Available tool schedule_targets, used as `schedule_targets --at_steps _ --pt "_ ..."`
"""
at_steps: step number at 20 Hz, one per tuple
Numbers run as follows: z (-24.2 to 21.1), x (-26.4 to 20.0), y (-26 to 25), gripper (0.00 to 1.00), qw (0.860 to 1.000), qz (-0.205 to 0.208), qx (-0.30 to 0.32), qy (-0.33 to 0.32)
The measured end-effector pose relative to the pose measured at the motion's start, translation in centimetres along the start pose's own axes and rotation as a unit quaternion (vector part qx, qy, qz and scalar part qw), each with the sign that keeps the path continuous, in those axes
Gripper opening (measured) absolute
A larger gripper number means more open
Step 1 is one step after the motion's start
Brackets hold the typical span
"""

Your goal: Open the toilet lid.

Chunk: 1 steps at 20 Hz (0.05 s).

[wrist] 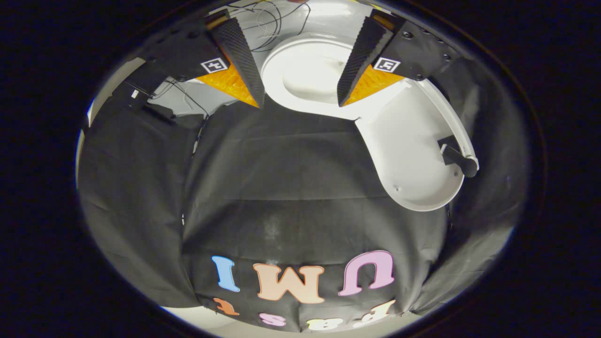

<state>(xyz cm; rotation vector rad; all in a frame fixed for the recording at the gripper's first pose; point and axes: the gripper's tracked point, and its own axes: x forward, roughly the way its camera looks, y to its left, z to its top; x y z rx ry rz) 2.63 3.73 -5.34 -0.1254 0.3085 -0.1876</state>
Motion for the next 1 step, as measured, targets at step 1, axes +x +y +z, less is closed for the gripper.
schedule_targets --at_steps 1 --pt "0.20 0.00 0.04 0.97 1.000 0.002 0.006 -0.003"
